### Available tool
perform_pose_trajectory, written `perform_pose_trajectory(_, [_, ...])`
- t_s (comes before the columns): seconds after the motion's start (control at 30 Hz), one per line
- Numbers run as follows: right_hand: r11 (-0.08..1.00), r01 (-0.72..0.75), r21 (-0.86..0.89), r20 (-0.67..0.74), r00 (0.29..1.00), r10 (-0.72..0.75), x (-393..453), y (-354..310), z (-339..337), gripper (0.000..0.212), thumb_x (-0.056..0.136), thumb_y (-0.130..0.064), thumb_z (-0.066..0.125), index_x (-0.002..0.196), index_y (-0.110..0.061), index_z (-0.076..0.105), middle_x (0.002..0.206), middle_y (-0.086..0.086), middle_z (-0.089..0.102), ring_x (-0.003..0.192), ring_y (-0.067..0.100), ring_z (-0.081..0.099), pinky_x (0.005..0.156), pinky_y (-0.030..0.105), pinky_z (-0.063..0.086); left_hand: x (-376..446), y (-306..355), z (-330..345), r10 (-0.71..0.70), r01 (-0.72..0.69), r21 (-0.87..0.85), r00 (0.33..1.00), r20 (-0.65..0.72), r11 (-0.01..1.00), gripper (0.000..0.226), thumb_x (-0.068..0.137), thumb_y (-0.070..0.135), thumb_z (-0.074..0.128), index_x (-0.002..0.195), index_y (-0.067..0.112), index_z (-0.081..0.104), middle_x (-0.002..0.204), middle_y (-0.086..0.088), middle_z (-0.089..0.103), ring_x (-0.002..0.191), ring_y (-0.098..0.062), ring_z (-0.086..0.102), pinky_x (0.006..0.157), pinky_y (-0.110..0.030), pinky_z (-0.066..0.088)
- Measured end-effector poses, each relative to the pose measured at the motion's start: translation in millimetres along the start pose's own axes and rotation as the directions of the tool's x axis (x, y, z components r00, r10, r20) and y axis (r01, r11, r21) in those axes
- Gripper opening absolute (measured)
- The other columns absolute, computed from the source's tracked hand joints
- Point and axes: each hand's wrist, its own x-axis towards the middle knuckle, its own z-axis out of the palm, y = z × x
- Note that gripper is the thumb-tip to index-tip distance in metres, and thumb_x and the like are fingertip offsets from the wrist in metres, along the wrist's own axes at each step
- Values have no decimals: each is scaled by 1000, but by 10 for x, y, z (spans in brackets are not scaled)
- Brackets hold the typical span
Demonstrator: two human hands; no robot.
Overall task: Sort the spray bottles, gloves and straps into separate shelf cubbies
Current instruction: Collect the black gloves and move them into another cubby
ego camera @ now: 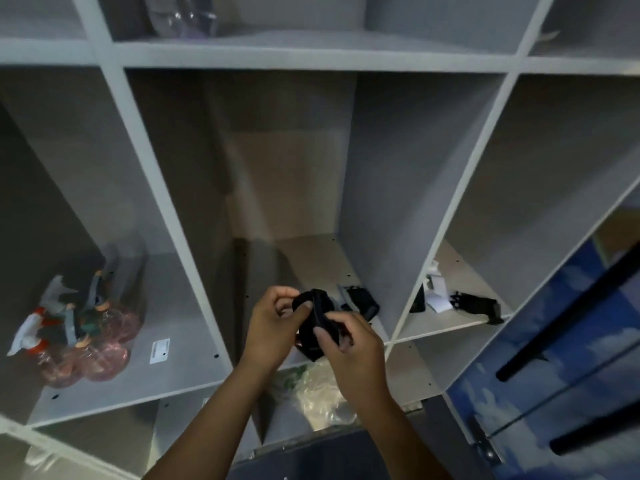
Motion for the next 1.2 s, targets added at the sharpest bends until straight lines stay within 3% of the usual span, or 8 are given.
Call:
perform_pose_trajectory(0.1, [999,38,-17,-5,999,-38,83,-102,-108,19,84,-16,76,101,-20,68,97,-7,67,86,5,64,72,17,52,-25,145,93,5,-1,-53,997,76,999,23,89,-1,67,110,4,59,92,-12,71,86,-27,69,74,-50,60])
perform_pose_trajectory(0.27, [968,-169,185,-37,983,179,237,-209,-338,16,89,-8,68,95,-23,70,86,-2,73,81,16,71,73,40,60,83,261,51,7,-5,-19,993,118,1000,21,88,-4,68,106,5,64,87,-8,76,80,-22,71,66,-33,59])
perform_pose_trajectory(0.4, [914,-243,327,-47,961,272,405,-237,-653,14,92,-7,65,93,-19,72,85,-3,76,81,11,73,66,19,54,258,446,-129,32,-40,76,995,93,996,15,88,2,71,100,9,69,88,-13,75,78,-22,70,64,-28,58])
perform_pose_trajectory(0.53, [863,-317,393,10,940,340,536,-261,-805,14,94,-11,63,95,-19,74,86,-1,78,75,7,71,57,16,50,323,614,-180,71,-82,117,993,98,990,16,89,6,71,104,10,68,93,-22,74,83,-32,73,78,-45,60])
perform_pose_trajectory(0.7, [853,-322,411,51,942,331,608,-349,-819,13,95,-12,63,100,-18,74,90,0,78,78,7,72,58,16,50,370,703,-70,99,-112,238,993,66,965,14,89,18,73,102,17,67,90,-20,73,72,-24,72,53,-28,57])
perform_pose_trajectory(0.87, [974,-186,128,117,978,171,673,-374,-802,16,88,-8,70,94,-22,73,88,-4,76,85,11,72,75,26,56,466,774,47,105,-151,419,986,132,895,22,88,18,73,105,16,60,86,-10,67,67,-20,66,42,-23,49])
perform_pose_trajectory(0.97, [996,-70,-62,184,980,80,667,-447,-811,13,83,-10,74,85,-23,71,77,-9,71,70,0,64,66,15,50,535,810,-1,155,-166,458,986,62,873,20,84,18,76,98,16,62,85,-5,67,78,-21,68,62,-29,56])
perform_pose_trajectory(1.2, [969,129,-212,-165,972,-166,591,-451,-387,19,81,-11,76,80,-17,57,82,-5,57,69,7,55,63,22,46,364,599,221,1,-10,258,999,34,966,21,85,19,77,93,5,64,81,-11,66,67,-21,66,55,-30,55])
